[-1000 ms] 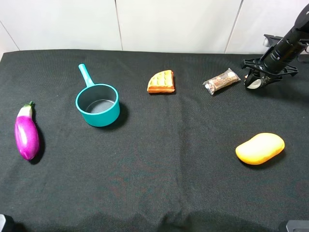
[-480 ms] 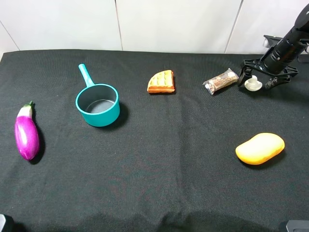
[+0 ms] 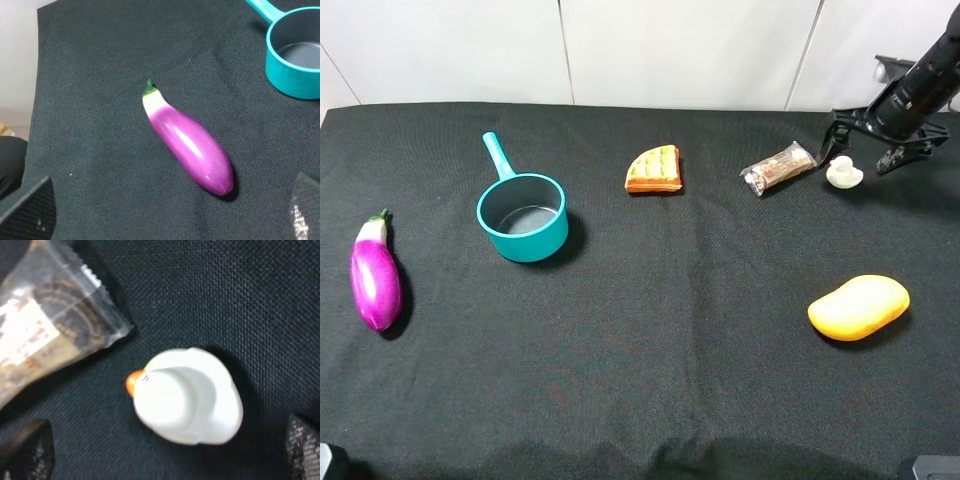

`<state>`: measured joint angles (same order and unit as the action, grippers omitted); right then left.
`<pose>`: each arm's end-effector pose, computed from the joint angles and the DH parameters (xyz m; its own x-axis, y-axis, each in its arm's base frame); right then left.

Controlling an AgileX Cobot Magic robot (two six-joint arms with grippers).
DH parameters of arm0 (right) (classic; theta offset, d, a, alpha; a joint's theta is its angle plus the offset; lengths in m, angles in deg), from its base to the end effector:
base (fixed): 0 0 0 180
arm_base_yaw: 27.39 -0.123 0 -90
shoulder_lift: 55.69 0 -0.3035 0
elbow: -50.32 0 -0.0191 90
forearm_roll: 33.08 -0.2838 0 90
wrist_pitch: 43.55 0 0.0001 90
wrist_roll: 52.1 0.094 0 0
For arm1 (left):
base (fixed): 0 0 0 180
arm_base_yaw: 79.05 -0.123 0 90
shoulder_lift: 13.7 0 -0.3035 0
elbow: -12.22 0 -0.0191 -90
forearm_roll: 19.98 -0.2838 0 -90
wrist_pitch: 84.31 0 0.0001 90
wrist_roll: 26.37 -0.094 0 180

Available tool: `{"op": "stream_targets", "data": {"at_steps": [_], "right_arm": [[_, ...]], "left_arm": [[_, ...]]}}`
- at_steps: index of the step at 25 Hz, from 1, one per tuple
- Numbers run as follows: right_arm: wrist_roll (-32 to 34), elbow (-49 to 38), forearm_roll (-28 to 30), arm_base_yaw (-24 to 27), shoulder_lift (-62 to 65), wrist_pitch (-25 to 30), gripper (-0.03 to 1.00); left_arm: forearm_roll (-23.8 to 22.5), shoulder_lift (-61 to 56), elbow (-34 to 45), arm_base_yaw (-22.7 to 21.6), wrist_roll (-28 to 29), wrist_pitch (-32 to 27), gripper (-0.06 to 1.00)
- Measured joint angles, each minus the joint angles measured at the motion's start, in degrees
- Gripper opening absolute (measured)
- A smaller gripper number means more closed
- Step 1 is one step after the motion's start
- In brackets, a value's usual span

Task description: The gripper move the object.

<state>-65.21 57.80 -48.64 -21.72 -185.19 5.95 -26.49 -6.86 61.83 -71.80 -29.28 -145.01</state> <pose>0.4586 -0.0262 0.1321 -0.9833 0.0485 -0.1756 0.0140 0.9812 0.1926 0.0090 0.0082 0.2894 -0.4436 0.1631 -0.8812 0.0859 0.9865 0.1394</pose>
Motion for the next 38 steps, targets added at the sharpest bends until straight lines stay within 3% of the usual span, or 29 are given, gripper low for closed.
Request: {"op": "stream_targets", "data": {"at_steps": [26,38], "right_arm": [[1.22,0.09,2.11,0.0,22.0,19.14,0.69],[4.28,-6.98,4.72,0.0,35.15,20.37,0.69]], "left_arm": [[0.0,0.0,0.0,0.0,0.05,0.0,0.99],[0.0,0.0,0.0,0.0,0.05,0.0,0.99]]}}
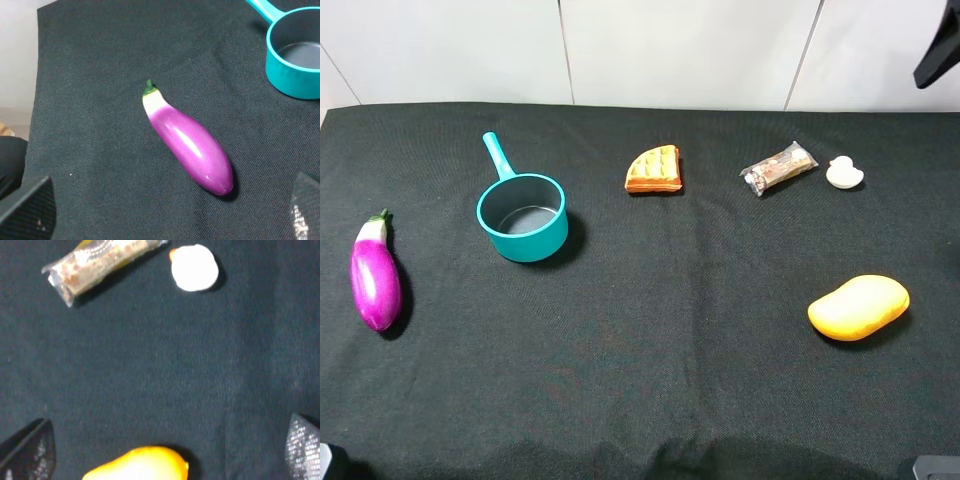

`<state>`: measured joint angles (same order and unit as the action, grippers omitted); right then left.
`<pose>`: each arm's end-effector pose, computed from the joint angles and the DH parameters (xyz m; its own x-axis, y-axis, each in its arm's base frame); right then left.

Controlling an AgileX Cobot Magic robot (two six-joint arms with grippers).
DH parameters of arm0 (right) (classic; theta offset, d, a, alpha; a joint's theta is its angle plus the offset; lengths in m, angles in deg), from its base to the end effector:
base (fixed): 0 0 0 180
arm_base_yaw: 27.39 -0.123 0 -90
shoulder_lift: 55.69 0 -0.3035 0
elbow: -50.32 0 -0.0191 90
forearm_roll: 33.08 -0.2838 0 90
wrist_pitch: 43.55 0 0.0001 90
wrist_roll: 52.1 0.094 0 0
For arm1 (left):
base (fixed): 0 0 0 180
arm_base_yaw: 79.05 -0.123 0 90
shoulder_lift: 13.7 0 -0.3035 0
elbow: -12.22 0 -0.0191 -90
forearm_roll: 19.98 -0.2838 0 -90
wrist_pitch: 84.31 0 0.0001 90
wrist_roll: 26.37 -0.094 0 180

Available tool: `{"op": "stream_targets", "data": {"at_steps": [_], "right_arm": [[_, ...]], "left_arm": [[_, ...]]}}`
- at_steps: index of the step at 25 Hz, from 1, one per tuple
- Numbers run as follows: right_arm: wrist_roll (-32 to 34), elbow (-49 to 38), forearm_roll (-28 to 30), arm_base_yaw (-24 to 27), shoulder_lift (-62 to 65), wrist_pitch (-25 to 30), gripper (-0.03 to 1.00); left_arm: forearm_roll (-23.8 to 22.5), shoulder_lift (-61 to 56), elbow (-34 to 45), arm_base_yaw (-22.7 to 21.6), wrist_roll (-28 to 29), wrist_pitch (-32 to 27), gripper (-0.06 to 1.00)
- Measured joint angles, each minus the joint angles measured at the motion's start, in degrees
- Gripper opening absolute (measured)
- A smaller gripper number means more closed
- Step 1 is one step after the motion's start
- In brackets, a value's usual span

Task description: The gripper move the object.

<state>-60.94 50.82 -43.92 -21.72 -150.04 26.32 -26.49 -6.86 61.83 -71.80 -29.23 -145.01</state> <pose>0.3338 -0.0165 0.3369 -0.9540 0.0073 -0.2998 -0.0374 0.9890 0.1433 0.0090 0.0082 0.2894 -0.4437 0.1623 -0.8814 0.0855 0.9866 0.1386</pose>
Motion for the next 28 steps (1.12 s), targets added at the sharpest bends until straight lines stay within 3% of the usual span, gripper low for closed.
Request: {"op": "stream_targets", "data": {"at_steps": [28], "right_arm": [[0.28,-31.24,2.32,0.0,54.16,0.38,0.69]], "left_arm": [[0.0,0.0,0.0,0.0,0.0,0.0,0.99]]}}
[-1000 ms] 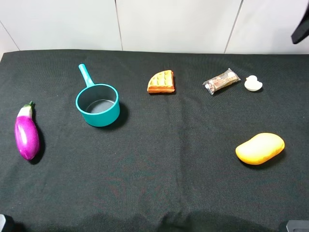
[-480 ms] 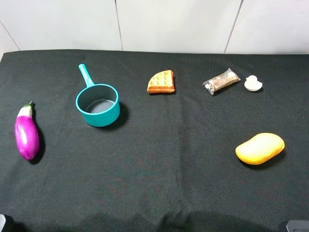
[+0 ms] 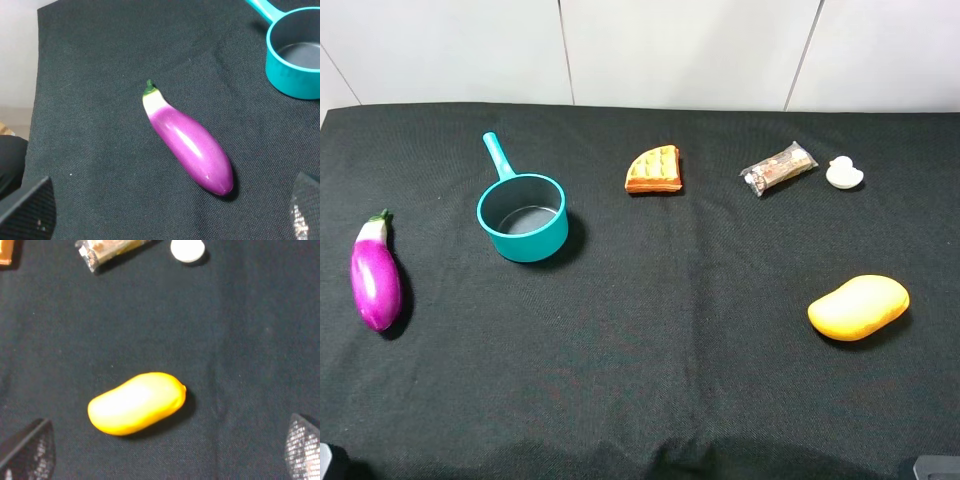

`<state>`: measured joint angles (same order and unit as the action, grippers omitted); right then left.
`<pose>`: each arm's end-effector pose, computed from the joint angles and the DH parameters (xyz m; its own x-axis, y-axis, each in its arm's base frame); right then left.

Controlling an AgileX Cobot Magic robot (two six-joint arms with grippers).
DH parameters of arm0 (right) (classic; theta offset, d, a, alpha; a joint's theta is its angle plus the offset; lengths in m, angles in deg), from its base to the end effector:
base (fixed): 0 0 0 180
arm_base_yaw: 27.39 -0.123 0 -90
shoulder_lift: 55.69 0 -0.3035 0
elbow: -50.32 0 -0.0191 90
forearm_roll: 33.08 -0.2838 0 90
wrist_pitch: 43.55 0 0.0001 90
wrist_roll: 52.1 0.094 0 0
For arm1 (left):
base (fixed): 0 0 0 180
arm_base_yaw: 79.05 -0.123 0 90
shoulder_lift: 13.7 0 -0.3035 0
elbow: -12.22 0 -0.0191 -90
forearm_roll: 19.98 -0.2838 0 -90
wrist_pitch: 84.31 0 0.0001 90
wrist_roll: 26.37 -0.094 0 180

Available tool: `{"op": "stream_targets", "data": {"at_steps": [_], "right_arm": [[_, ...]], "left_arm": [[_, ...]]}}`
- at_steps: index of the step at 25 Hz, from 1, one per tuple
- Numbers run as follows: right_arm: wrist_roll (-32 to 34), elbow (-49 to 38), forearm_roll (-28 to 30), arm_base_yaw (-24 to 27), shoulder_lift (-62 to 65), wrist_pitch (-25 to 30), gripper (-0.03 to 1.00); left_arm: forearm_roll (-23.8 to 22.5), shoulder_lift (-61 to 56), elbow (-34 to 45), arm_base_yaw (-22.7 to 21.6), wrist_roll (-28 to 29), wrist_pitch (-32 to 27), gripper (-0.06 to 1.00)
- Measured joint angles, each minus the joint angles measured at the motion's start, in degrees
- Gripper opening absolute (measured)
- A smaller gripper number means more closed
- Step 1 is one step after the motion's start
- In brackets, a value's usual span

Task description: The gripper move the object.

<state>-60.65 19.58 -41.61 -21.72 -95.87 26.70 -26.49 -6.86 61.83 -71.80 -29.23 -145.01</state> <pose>0.0895 0.0043 0.3573 -0.7702 -0.0215 -0.6374 -0.0658 0.9968 0.0459 0.0090 0.0082 0.2894 -0.4437 0.1623 -0.8814 0.0855 0.9866 0.1386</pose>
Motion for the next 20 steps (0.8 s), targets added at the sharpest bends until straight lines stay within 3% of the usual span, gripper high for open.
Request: {"op": "stream_targets", "data": {"at_steps": [12,20], "right_arm": [[0.0,-12.65,3.59,0.0,22.46,-6.41,0.69],[4.23,-18.36,4.5,0.0,31.74,-10.79,0.69]], "left_arm": [[0.0,0.0,0.0,0.0,0.0,0.0,0.99],[0.0,0.0,0.0,0.0,0.0,0.0,0.99]]}}
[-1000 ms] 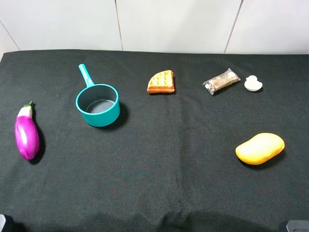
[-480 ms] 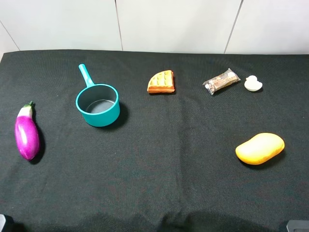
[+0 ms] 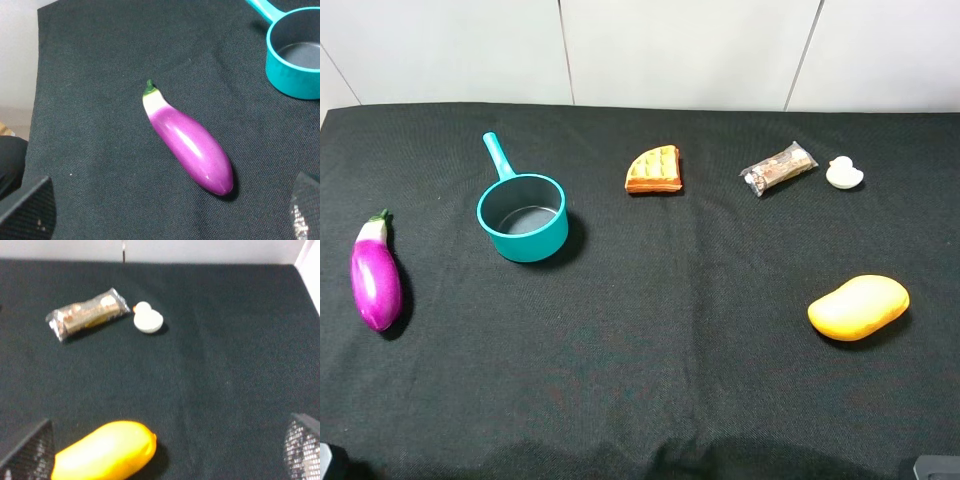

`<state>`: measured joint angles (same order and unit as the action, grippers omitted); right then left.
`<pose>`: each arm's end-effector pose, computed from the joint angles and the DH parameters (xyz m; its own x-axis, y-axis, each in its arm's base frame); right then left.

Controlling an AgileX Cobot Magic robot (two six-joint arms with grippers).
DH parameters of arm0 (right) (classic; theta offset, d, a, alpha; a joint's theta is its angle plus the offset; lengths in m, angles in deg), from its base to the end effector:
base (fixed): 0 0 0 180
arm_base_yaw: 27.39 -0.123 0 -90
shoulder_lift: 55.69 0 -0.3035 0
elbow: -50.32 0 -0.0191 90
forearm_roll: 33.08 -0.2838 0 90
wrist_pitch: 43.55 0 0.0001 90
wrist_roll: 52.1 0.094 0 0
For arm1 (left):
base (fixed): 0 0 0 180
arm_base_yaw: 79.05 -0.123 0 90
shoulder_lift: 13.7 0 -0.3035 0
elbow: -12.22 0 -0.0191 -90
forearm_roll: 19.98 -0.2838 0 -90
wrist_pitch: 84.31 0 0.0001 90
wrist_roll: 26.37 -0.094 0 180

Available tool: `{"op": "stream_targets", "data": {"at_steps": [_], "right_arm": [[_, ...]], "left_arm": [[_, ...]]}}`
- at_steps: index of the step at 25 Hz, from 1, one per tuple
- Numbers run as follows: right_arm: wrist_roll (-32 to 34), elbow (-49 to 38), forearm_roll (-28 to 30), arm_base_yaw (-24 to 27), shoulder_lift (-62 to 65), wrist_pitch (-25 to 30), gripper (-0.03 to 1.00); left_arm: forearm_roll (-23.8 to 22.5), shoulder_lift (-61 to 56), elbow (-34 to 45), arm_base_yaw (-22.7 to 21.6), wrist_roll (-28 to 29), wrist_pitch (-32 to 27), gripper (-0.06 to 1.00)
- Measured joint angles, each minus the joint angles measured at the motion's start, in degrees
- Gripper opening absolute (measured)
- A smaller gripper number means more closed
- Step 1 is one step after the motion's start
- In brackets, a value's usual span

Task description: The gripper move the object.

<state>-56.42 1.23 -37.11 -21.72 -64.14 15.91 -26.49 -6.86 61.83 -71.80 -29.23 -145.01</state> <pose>0.0131 0.0044 0.2934 -0.4522 0.0052 -0.8919 0.0270 0.9996 -0.0079 0.0090 0.0082 0.2894 -0.4437 0.1623 -0.8814 0.0855 0.9866 0.1386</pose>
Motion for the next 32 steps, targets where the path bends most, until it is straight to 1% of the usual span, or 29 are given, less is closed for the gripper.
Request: {"op": "stream_targets", "data": {"at_steps": [7,9,13,20,32], "right_arm": [[5.15,-0.08,4.02,0.0,1.39,-0.79,0.69],[5.71,-0.08,4.02,0.0,1.39,-0.79,0.69],[6.04,-0.08,4.5,-0.37,1.39,-0.79,0.69],[6.04,-0.08,4.63,-6.89,1.39,-0.79,0.69],[6.04,-0.08,4.63,-7.49,1.39,-0.79,0.69]], "left_arm": [[0.0,0.0,0.0,0.0,0.0,0.0,0.99],[0.0,0.0,0.0,0.0,0.0,0.0,0.99],[0.0,0.0,0.0,0.0,0.0,0.0,0.99],[0.0,0.0,0.0,0.0,0.0,0.0,0.99],[0.0,0.0,0.0,0.0,0.0,0.0,0.99]]}}
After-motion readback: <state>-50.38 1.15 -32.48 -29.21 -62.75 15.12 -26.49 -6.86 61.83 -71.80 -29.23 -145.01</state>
